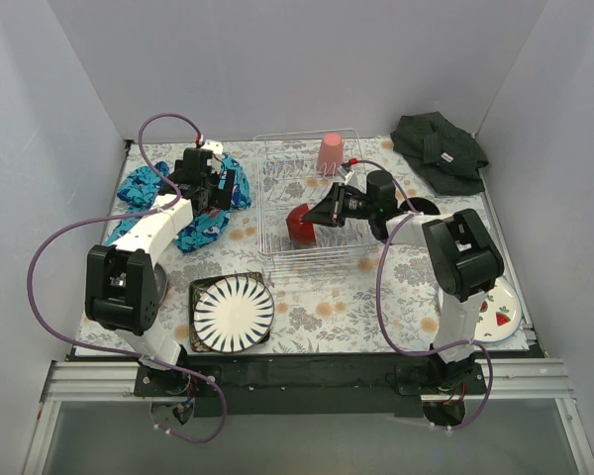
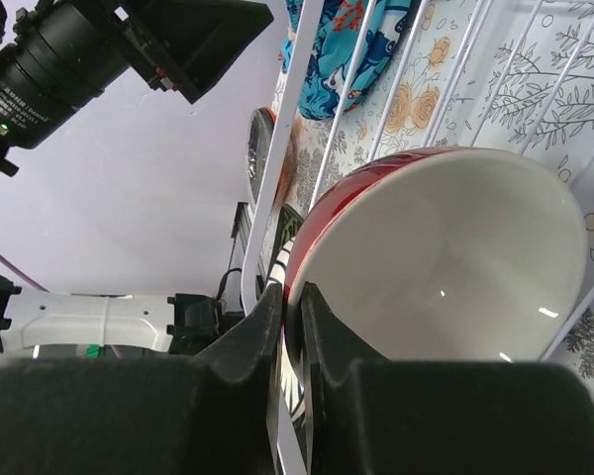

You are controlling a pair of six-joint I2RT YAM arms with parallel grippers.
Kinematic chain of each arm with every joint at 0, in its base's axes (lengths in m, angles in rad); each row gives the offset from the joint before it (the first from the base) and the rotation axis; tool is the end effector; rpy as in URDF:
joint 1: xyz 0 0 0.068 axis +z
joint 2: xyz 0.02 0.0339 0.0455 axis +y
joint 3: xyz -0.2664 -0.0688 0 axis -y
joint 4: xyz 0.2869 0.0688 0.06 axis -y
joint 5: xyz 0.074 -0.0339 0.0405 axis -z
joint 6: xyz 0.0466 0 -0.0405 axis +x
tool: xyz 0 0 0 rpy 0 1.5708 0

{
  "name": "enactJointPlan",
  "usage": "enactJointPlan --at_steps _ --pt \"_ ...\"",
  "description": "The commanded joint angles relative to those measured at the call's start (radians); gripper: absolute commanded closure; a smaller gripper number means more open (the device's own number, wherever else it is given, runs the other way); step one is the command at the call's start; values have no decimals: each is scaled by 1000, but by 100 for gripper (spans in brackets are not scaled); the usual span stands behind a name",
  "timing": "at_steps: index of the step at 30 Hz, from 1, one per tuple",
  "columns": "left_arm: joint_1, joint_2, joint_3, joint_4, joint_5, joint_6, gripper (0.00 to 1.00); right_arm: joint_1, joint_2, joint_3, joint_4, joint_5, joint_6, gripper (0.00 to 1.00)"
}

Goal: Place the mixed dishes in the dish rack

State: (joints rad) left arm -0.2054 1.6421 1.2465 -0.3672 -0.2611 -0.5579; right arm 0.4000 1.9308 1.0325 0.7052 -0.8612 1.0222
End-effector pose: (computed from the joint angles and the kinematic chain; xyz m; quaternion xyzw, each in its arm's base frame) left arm 0.4067 -0.0724 0.2418 -0.2102 0.8886 -0.0341 0.4063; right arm 0.3933 0.2047 0.1557 -0.0379 0.7491 0.6211 0.2273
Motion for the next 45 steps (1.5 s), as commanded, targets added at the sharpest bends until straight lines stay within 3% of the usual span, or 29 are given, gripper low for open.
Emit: enactJointPlan --at_steps 1,8,14,25,29,34,38,45 --pt "4 -7 34 -4 20 -27 2 -16 -68 -38 -1 16 -36 99" --pt "6 4 30 11 51 -60 2 -73 -154 -25 -280 25 -266 71" --pt "4 -4 -2 50 69 -88 2 -141 -185 63 -590 77 -525 59" --pt "6 -38 -62 120 86 -99 2 -165 -230 326 -964 189 -844 56" --pt "4 -51 -70 136 95 -112 2 -199 -268 423 -1120 397 -1011 57" --pt "4 -96 -91 140 99 -125 2 -266 -303 434 -1269 490 -1360 57" --pt "4 -132 -120 140 108 -129 2 -319 -293 419 -1354 508 -1517 59" --pt "4 -162 -151 126 102 -142 2 -332 -191 437 -1441 524 -1622 60"
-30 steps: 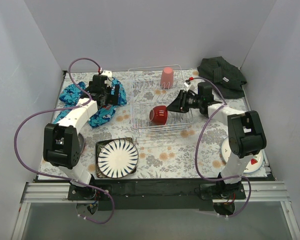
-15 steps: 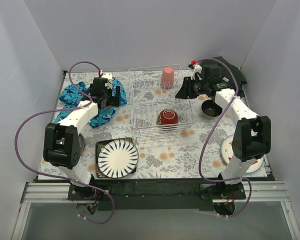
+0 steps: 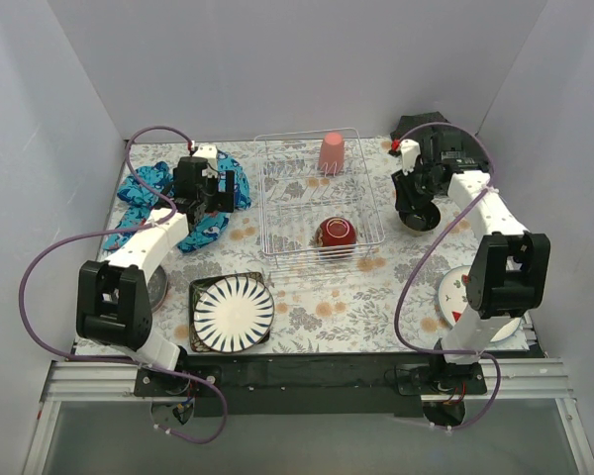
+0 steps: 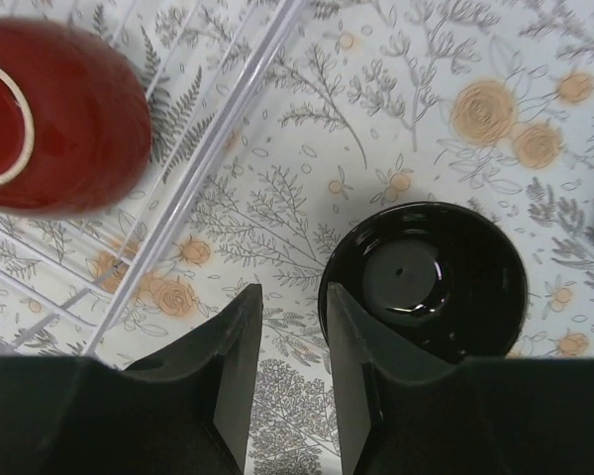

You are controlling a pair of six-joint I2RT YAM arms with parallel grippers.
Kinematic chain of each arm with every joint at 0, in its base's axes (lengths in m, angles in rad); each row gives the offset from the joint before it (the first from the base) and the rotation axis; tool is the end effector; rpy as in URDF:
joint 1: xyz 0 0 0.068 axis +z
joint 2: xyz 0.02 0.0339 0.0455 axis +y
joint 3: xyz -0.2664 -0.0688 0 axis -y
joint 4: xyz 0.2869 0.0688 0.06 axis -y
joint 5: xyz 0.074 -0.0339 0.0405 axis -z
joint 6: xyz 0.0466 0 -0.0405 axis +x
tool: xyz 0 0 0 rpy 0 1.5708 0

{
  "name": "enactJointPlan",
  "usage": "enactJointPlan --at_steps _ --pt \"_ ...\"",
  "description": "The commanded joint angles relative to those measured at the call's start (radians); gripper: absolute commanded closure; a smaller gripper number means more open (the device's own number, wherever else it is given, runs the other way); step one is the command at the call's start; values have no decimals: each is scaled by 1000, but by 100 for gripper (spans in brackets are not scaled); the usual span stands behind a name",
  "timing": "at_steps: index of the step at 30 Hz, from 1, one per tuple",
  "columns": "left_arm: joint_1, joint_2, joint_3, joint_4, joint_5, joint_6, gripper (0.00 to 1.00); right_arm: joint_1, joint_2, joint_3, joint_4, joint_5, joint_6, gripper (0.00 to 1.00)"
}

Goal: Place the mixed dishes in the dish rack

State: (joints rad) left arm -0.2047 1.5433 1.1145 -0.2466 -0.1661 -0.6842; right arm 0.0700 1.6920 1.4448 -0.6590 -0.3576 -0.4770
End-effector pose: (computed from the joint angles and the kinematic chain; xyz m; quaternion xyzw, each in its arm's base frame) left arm 0.3855 -0.0722 0.2401 -0.2482 0.8641 -0.1180 0.4216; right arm 0.4155 0.0455 0.2733 -0.3071 0.8800 0.0998 0.3484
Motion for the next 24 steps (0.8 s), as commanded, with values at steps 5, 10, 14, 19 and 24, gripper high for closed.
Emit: enactJointPlan --at_steps 5,10,14,19,24 --pt "4 -63 -21 -10 -1 -20 2 -1 116 51 -80 71 -153 60" --pt "5 -58 -16 -14 -1 -23 2 -2 185 83 -90 130 -157 60" --pt "5 -52 -10 -16 -6 -18 2 -2 210 78 -97 158 -152 64" --pt "4 -48 4 -13 -7 -9 2 -3 210 55 -110 198 -137 66" --pt "4 -57 2 -2 -18 3 2 -1 189 6 -106 227 -126 72"
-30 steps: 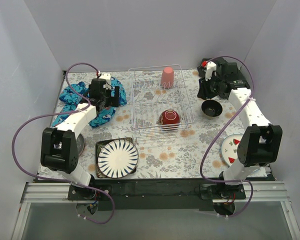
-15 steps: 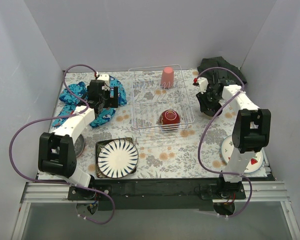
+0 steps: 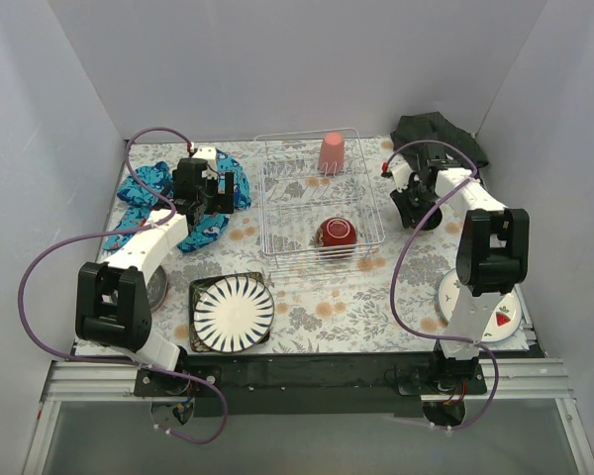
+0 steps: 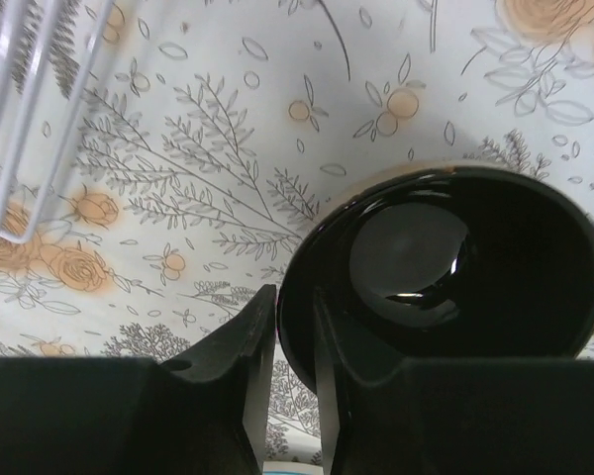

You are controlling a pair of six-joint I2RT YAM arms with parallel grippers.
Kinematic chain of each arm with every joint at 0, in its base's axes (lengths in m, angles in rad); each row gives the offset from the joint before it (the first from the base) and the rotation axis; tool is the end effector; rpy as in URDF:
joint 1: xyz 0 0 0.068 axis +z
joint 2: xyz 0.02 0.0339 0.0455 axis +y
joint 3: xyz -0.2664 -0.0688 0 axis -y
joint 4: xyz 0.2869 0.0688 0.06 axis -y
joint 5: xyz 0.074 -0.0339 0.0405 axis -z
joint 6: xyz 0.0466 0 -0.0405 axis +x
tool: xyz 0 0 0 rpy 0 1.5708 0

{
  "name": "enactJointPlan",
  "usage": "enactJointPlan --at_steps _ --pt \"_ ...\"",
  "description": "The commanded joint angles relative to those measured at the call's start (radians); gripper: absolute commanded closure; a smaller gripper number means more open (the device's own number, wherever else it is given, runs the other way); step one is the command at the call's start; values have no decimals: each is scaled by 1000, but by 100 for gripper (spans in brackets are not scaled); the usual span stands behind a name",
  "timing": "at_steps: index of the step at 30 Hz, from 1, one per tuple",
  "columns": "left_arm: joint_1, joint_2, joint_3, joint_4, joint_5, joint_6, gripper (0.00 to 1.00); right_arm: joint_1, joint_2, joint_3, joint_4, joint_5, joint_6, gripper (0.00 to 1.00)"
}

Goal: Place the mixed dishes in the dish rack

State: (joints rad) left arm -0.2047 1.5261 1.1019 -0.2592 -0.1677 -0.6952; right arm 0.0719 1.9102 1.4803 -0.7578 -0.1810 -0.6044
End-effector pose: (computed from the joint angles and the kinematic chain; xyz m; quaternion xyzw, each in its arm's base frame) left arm 0.3808 -0.0711 0.2405 -0.2534 0.8643 -0.1179 0.4181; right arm 0.4375 0.0399 0.1885 -0.3406 0.9166 0.0357 0.2063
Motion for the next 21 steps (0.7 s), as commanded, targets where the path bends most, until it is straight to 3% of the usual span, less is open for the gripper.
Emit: enactJointPlan --at_steps 1,3,7,12,17,21 --pt "4 -41 12 14 -16 16 2 -3 -36 -40 -8 54 2 84" --pt "5 -50 9 15 -13 22 2 -4 -49 -43 -9 55 2 97" --pt "4 -67 -2 15 6 16 2 -3 -112 12 -52 43 15 99" --pt "4 -98 -25 12 33 -4 2 2 -160 297 -135 -70 86 99" --pt "4 -118 -36 -5 20 17 2 17 -169 455 -85 -397 305 99" --pt "4 -129 -30 -35 4 66 2 48 -195 363 50 -550 492 99"
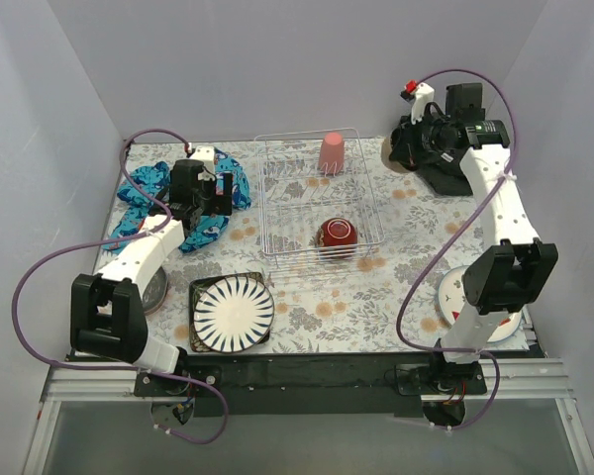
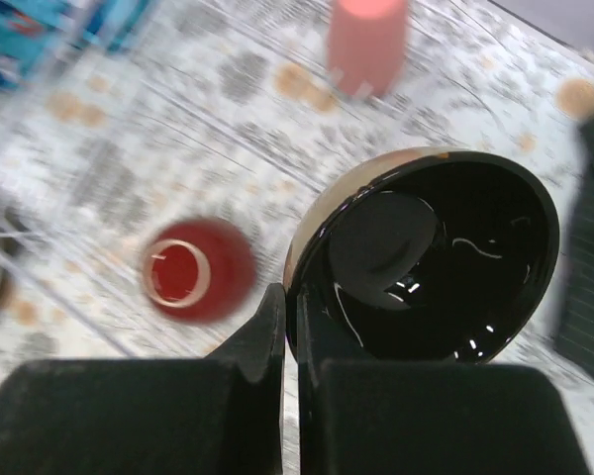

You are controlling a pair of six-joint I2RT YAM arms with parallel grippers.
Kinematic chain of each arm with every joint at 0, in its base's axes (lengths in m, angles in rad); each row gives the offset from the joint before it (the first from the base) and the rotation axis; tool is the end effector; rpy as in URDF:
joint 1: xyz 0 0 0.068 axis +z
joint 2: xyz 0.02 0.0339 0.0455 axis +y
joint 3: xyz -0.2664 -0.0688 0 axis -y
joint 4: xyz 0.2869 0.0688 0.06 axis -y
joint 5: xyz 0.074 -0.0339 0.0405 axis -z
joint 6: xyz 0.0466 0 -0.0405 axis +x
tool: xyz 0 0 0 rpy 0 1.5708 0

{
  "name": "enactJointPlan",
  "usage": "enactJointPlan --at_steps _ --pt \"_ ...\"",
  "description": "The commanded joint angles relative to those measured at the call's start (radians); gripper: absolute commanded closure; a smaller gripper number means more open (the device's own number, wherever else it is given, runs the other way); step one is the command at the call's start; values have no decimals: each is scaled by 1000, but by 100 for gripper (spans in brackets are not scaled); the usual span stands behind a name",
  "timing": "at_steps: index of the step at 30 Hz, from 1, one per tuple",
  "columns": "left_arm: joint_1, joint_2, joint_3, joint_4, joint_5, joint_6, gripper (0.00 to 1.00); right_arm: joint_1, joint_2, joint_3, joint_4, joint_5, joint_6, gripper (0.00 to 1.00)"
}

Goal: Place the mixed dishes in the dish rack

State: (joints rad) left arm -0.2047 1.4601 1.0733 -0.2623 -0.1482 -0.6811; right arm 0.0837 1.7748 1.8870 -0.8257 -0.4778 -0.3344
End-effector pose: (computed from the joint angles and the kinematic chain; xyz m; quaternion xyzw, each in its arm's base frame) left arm 0.3682 -0.0694 0.2530 -0.2428 0.8602 -0.1302 0.4291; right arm 0.4363 0.0581 0.3906 -0.2796 0.8440 0.1630 0.4276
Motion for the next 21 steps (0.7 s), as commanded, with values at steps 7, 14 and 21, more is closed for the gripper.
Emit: enactJointPlan --at_steps 7,14,21 --pt "5 -89 17 -116 -68 80 2 102 -167 -461 825 -531 745 99" --pt "14 -102 17 -239 -94 120 2 234 -71 -603 1500 -525 1213 99" --pt "13 -55 62 -276 -74 166 2 341 57 -666 1786 -463 1428 99"
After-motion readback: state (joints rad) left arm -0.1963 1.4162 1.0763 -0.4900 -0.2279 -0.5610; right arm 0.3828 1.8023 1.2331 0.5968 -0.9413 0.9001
